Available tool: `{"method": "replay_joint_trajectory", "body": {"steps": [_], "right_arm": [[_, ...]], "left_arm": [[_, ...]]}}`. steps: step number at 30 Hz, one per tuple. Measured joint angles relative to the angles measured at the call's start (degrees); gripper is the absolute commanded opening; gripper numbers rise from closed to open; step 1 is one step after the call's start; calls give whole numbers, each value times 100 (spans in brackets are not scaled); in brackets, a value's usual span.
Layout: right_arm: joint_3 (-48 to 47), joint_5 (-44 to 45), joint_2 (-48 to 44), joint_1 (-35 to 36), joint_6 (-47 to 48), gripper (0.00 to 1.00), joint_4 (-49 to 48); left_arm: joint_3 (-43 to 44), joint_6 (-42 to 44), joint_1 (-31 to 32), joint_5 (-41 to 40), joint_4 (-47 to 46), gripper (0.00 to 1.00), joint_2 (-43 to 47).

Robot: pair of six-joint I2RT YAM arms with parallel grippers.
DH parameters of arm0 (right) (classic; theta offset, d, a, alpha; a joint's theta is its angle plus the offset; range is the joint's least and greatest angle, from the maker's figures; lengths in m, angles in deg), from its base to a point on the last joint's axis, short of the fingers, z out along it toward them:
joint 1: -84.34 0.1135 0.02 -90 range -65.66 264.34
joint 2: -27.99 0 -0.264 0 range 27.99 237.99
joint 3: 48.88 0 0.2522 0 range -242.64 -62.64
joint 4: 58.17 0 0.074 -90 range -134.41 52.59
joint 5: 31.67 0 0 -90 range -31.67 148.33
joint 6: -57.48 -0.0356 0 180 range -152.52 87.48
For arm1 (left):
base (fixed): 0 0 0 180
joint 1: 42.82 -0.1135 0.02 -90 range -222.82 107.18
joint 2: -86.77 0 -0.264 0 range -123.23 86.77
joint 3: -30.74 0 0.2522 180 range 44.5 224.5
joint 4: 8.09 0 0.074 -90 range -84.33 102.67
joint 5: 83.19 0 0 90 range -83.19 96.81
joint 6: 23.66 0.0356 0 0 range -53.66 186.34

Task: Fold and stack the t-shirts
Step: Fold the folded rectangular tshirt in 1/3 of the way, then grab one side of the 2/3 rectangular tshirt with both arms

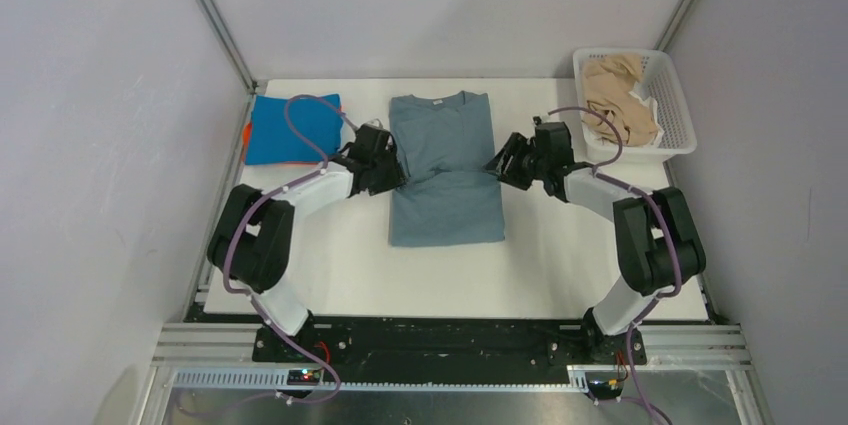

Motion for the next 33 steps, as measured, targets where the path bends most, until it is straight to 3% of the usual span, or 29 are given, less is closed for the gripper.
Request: {"method": "replay_joint_trajectory", "body": {"steps": [1, 3, 10, 17, 21, 27, 33], "right_arm": [[-57, 57, 48, -4, -48, 92, 4], [-216, 216, 76, -15, 15, 98, 68], [-354, 1032, -527, 192, 120, 99, 761], [734, 1340, -2009, 564, 197, 99, 1154], [1493, 1322, -2472, 555, 85, 97, 1370], [1843, 1325, -2369, 693, -260, 86, 1521], [1845, 1451, -1884, 872, -476, 73, 1519]], "left_arm": [[46, 4, -26, 11, 13, 91, -42], [164, 50, -79, 17, 37, 99, -55], [96, 68, -125, 72, -39, 100, 693], [-1174, -74, 90, 208, -162, 100, 1950], [-1934, -267, 474, 184, -72, 100, 2286], [-2389, -614, 619, 101, 13, 100, 2293], [-2393, -835, 684, 63, -140, 84, 1906]]}}
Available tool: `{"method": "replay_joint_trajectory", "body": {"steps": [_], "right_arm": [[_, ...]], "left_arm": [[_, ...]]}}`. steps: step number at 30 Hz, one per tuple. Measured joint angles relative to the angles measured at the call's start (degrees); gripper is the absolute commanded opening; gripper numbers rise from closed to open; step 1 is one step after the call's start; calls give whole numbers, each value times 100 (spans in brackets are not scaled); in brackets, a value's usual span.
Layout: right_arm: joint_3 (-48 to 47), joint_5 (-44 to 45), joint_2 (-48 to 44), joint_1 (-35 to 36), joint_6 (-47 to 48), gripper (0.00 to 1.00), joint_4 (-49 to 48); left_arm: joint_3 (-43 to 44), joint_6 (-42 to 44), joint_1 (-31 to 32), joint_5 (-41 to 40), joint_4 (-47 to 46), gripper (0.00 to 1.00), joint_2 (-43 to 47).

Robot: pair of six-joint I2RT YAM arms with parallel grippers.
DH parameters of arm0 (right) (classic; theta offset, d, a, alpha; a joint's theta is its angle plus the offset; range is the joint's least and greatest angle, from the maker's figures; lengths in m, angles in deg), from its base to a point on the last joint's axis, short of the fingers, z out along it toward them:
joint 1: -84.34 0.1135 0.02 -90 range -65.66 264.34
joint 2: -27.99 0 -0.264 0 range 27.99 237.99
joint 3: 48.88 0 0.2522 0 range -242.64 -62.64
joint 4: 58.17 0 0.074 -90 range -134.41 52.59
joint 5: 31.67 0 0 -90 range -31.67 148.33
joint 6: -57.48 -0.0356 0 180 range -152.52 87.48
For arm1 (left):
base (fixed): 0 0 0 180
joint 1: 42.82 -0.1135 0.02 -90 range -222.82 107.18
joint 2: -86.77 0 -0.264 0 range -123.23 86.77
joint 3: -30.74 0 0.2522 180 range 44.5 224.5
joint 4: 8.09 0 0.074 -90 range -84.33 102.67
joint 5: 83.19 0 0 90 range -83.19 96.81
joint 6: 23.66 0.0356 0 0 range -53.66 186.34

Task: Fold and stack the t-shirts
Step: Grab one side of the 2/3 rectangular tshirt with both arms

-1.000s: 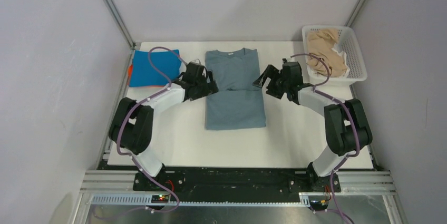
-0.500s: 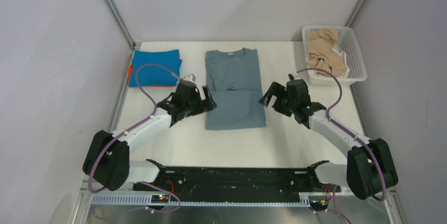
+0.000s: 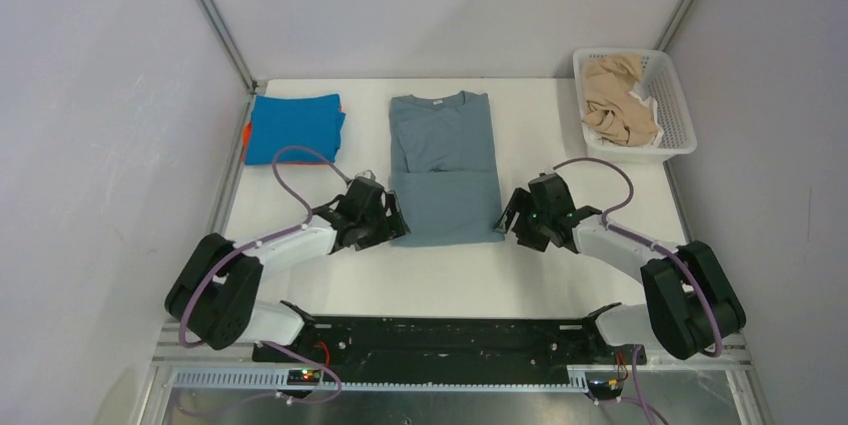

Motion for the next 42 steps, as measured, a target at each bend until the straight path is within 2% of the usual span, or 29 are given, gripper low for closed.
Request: {"method": "replay_joint_trajectory", "body": {"steps": [6, 8, 11, 14, 21, 25, 29, 38, 40, 42], "right_arm": [[2, 57, 214, 175, -94, 59, -160], [2, 55, 273, 221, -120, 49, -240], [26, 31, 352, 273, -160, 41, -330], [79, 44, 354, 321, -205, 34, -372], [249, 107, 238, 374, -280, 26, -439], [378, 157, 107, 385, -334, 16, -442], [442, 188, 59, 389, -358, 9, -444], [636, 192, -116, 452, -378, 4, -575], [673, 195, -155, 476, -380, 3, -586], [695, 199, -179, 494, -380, 3, -590]], "left_arm": [[-28, -118, 50, 48, -354, 66, -254], [-61, -170, 50, 131, -544, 58, -334], [-144, -262, 57, 286, -828, 50, -417], [-260, -323, 68, 382, -1049, 49, -435], [-540, -457, 72, 417, -1394, 50, -289], [-619, -503, 87, 417, -1467, 52, -232], [-715, -520, 107, 415, -1502, 53, -131], [-1023, -616, 179, 372, -1346, 53, 319], [-1027, -656, 249, 304, -1346, 48, 328], [-1027, -708, 317, 289, -1335, 37, 304]]}}
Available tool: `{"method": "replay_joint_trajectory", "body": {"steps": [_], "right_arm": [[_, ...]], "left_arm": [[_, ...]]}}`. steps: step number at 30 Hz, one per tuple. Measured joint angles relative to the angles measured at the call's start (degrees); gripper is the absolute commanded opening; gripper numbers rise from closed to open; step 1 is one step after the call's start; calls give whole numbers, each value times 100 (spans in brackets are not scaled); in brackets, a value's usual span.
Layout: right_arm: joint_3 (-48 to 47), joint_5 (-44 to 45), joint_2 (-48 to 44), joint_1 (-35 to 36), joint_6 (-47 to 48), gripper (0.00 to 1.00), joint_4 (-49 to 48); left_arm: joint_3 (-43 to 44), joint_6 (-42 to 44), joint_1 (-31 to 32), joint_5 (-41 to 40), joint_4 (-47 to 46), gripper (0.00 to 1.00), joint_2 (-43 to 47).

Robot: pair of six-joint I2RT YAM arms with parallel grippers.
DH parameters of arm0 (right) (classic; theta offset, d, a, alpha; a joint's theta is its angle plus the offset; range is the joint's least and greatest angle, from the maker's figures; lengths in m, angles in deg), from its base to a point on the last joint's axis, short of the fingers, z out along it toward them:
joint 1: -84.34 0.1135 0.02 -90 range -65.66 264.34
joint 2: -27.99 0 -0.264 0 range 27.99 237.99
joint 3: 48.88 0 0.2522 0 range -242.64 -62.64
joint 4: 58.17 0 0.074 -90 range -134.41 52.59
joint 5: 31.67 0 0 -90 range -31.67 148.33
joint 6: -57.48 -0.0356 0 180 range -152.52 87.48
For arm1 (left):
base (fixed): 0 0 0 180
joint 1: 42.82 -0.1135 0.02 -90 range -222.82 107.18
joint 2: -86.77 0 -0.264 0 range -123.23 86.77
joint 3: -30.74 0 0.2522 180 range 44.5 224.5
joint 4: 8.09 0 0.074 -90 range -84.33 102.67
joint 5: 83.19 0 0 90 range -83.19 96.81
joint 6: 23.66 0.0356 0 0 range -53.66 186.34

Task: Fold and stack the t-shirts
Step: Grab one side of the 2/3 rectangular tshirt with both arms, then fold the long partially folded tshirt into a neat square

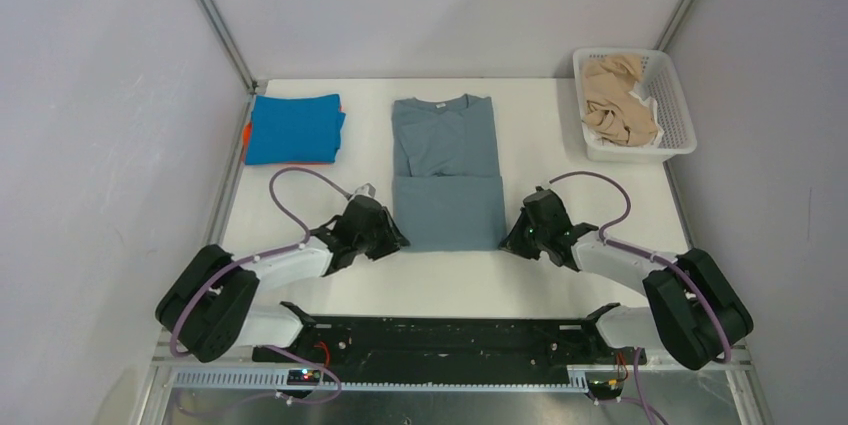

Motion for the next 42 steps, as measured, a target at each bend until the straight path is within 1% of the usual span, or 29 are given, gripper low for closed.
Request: {"method": "replay_joint_trajectory", "body": {"steps": [1, 2, 3, 5, 10, 15, 19, 22, 25, 27, 30, 33, 36, 39, 42], "right_arm": [[9, 9, -11, 7, -2, 3, -2], [13, 13, -17, 11, -4, 3, -2], [22, 13, -28, 11, -4, 3, -7], [48, 13, -61, 15, -11, 2, -2], [103, 22, -205, 26, -7, 0, 114], [264, -160, -778, 144, 35, 0, 649], [376, -507, -1816, 601, 55, 0, 1403], [380, -831, -2785, 927, 114, 0, 2024], [380, -1176, -3668, 1040, 201, 0, 2605], [380, -1432, -4162, 1091, 236, 0, 2935], [356, -1823, -4771, 1222, 264, 0, 3314], [190, -2124, -5156, 1360, 275, 0, 3528], [-103, -2175, -5158, 1384, 330, 0, 3604], [-468, -2002, -4863, 1373, 450, 0, 3628], [-883, -1718, -4315, 1176, 560, 0, 3563]], "left_arm": [[2, -37, 24, -2, -2, 26, -26], [4, -79, 48, -11, -2, 18, -74], [24, -85, 61, -15, -4, 5, -138], [66, -175, 90, 17, -48, 1, -278], [33, -205, 153, 7, -83, 0, -223], [-431, -267, 398, -31, 299, 0, 590], [-815, -391, 903, -44, 1154, 0, 1738], [-857, -525, 1416, -101, 1993, 0, 2769], [-791, -595, 1899, -166, 2782, 0, 3969], [-699, -590, 2046, -138, 3121, 0, 4546], [-527, -568, 2109, 4, 3410, 0, 5058], [-313, -492, 2188, 70, 3593, 0, 5239], [-63, -396, 2221, -57, 3711, 0, 5209], [286, -289, 2221, -428, 3786, 0, 4944], [704, -186, 2221, -1045, 3788, 0, 4513]]}}
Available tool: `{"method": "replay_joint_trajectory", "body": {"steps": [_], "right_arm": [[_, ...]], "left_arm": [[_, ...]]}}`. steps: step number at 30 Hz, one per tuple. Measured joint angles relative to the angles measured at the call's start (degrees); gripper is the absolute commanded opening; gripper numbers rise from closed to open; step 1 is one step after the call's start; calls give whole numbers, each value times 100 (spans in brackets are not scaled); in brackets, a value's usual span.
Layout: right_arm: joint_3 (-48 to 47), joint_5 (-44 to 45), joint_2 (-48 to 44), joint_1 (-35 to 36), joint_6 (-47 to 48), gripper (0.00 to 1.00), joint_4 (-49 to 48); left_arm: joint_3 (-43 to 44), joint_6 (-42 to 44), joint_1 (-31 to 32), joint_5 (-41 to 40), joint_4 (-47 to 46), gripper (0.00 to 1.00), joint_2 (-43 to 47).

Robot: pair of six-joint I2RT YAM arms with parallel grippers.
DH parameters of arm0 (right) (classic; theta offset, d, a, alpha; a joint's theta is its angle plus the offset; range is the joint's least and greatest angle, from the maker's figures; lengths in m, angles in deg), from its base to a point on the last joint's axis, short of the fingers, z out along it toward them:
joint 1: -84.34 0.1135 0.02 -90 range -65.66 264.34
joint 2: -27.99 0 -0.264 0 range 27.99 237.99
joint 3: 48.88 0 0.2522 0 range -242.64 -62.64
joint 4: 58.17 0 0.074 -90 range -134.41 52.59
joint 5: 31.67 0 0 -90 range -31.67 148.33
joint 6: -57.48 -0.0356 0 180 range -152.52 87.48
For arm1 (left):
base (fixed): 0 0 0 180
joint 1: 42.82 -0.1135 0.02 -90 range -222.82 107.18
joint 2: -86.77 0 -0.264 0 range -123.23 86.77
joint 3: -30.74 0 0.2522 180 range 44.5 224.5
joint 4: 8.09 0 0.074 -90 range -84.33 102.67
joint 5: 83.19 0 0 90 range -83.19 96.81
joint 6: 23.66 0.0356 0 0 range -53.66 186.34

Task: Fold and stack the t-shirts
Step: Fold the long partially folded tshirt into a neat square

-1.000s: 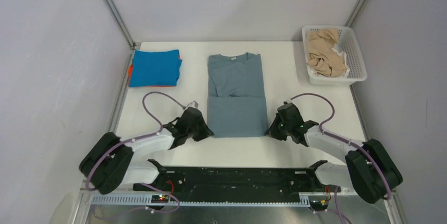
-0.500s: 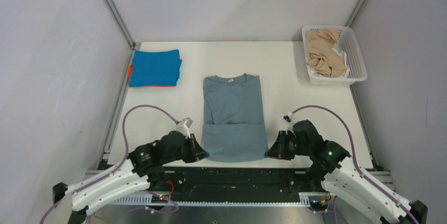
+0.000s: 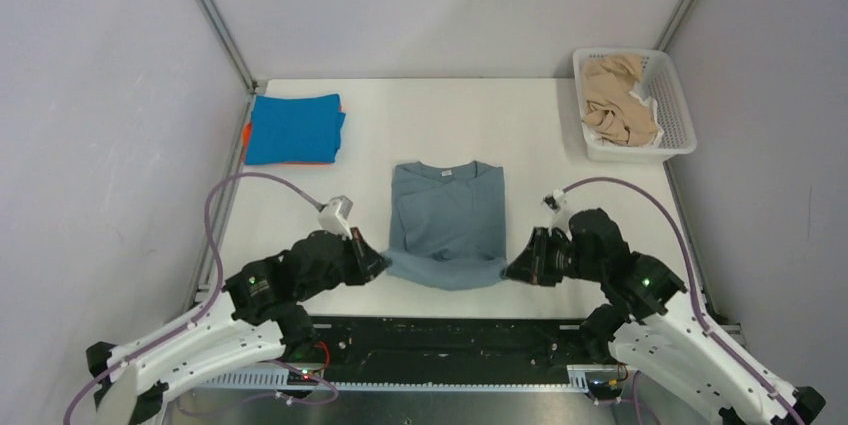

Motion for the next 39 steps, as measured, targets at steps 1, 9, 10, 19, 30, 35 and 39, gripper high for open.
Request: {"method": "replay_joint_trajectory", "body": {"steps": [1, 9, 10, 19, 30, 35, 39], "right_arm": [[-116, 59, 214, -168, 26, 0, -74], [-369, -188, 1217, -1884, 166, 0, -887], [-422, -251, 1322, -2020, 184, 0, -981], [-787, -503, 2312, -2450, 221, 0, -1862], [-1117, -566, 3578, -2868, 214, 0, -2962], [-1390, -540, 4238, -2927, 219, 0, -3383], [-1687, -435, 5001, -2966, 258, 0, -3674]], "left_arm": [[149, 31, -4, -247, -4, 0, -173], [1110, 715, -984, -660, -389, 0, -1399], [1174, 804, -1154, -575, -487, 0, -1545], [1700, 1458, -2527, 612, -1137, 0, -2892], [2625, 1803, -3351, 1530, -1423, 0, -4575], [3095, 1897, -3676, 1880, -1478, 0, -5484], [3456, 1906, -3851, 1998, -1534, 0, -6203]]}}
